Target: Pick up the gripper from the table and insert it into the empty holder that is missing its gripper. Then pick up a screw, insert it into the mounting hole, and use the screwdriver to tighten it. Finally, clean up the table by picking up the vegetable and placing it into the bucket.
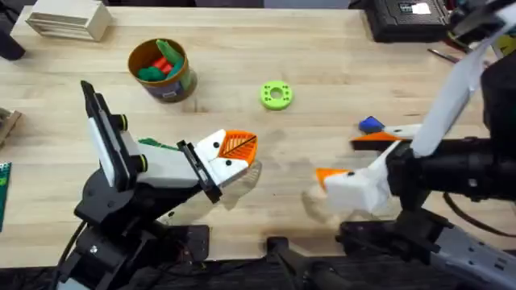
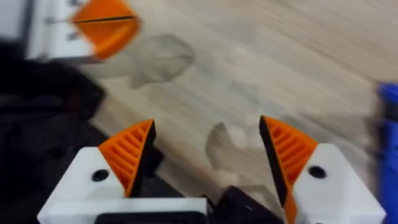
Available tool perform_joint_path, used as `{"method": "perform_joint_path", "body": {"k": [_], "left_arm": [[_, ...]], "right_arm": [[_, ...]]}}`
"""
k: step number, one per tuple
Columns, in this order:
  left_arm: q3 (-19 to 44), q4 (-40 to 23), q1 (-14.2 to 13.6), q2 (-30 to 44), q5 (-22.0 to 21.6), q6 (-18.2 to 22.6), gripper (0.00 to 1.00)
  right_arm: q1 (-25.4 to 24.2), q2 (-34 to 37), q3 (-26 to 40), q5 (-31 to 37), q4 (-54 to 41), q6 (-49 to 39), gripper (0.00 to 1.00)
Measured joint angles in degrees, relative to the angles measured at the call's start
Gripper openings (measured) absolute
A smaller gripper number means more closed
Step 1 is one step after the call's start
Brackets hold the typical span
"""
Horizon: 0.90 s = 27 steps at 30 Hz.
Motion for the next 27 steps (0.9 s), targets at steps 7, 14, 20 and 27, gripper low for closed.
{"method": "perform_joint_path", "body": {"k": [7,14,20,27], "left_arm": [[0.00,0.00,-0.01,-0.02,0.00,0.00,0.005],[0.00,0.00,0.01,-0.02,0.00,0.00,0.005],[0.00,0.00,0.00,-0.02,0.00,0.00,0.005],[0.00,0.00,0.00,-0.01,0.00,0.00,0.004]], "right_arm": [[-11.65,0.01,-0.17,10.90,-5.25,-2.09,0.989],[-25.80,0.68,-4.34,17.61,0.58,-19.08,0.990],[-33.38,6.31,-8.91,18.85,4.60,-33.02,0.990],[-38.88,17.19,-9.51,18.80,6.64,-39.38,0.990]]}}
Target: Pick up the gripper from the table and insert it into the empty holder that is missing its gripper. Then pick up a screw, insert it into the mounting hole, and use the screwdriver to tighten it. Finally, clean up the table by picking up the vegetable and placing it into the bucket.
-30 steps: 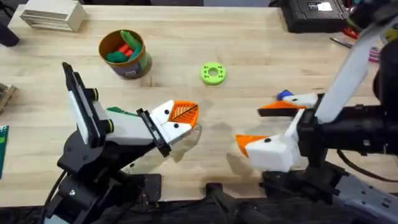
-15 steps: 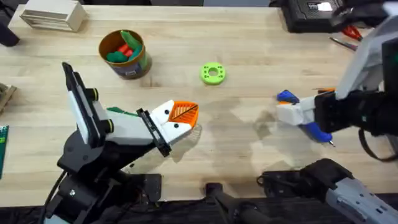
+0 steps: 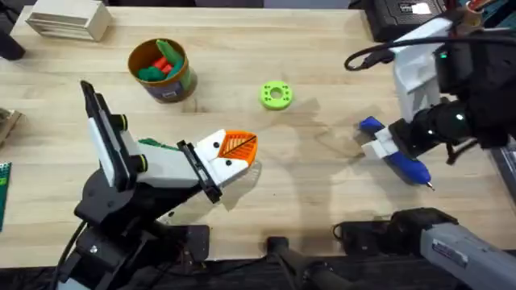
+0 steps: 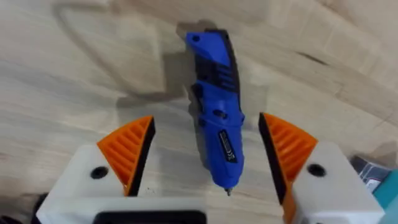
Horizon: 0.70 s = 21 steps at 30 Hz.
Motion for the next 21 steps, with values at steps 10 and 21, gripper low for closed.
{"method": "perform_joint_path", "body": {"k": [10,21], "left_arm": [[0.00,0.00,0.00,-0.01,0.00,0.00,0.005],[0.00,0.00,-0.01,-0.01,0.00,0.00,0.004]], "right_arm": [[-6.86,15.63,-0.02,0.02,8.99,-6.51,0.990],[-7.02,26.02,0.70,-3.35,12.13,-9.01,0.445]]}}
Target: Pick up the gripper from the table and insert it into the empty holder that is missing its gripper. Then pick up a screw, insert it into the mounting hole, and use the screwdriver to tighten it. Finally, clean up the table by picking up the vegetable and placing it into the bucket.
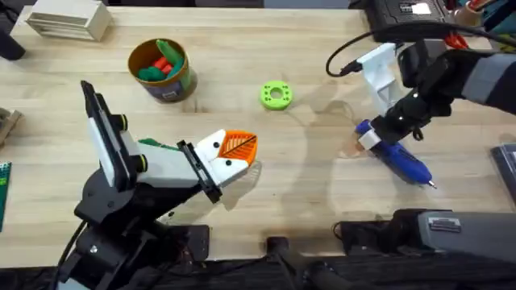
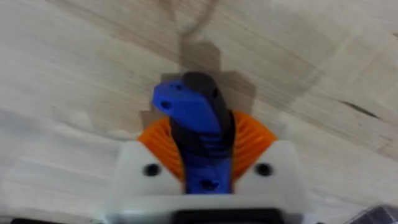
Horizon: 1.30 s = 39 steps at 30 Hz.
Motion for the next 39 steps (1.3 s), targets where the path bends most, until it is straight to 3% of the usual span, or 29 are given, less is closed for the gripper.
{"method": "perform_joint_path", "body": {"k": [3,4,14,27,34,39], "left_arm": [[0.00,0.00,0.01,0.01,0.00,0.00,0.004],[0.00,0.00,0.00,0.02,0.00,0.00,0.004],[0.00,0.00,0.00,0.00,0.00,0.00,0.004],[0.00,0.00,0.01,0.00,0.00,0.00,0.004],[0.00,-0.13,0.01,0.00,0.00,0.00,0.004],[0.00,-0.26,0.01,0.00,0.00,0.00,0.004]], "right_arm": [[0.05,0.50,0.05,0.34,0.86,-0.32,0.058],[0.03,0.58,0.07,0.38,1.04,-0.07,0.026],[-0.30,-3.94,-0.13,1.71,0.87,0.69,0.027],[-0.35,-33.15,2.25,1.85,2.33,11.24,0.027],[-0.04,-44.77,1.54,-6.72,16.72,25.20,0.027],[5.79,-45.77,-2.26,-13.82,28.47,32.49,0.027]]}}
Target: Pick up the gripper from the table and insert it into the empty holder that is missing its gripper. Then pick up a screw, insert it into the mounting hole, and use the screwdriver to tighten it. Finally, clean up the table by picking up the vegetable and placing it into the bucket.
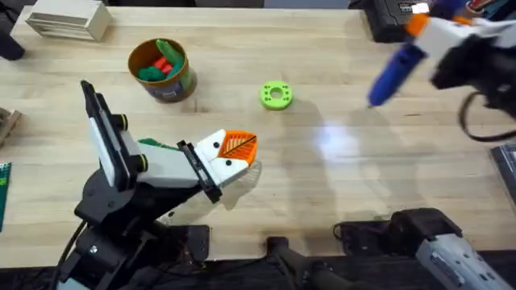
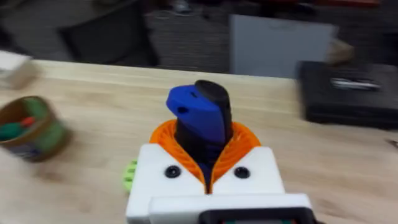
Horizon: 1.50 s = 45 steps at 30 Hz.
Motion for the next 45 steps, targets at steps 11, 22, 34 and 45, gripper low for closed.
{"method": "perform_joint_path", "body": {"k": [11,22,34,45], "left_arm": [[0.00,0.00,0.00,0.02,0.00,0.00,0.004],[0.00,0.00,-0.01,0.00,0.00,0.00,0.004],[0.00,0.00,-0.01,0.02,0.00,0.00,0.004],[0.00,0.00,-0.01,0.01,0.00,0.00,0.004]], "right_arm": [[27.01,9.03,-3.29,-4.17,29.03,4.15,0.027],[46.94,20.49,-3.29,-5.39,48.41,4.62,0.027],[48.77,20.93,-3.29,-6.72,48.37,4.60,0.027],[48.77,17.32,-3.29,-6.90,44.87,5.81,0.027]]}}
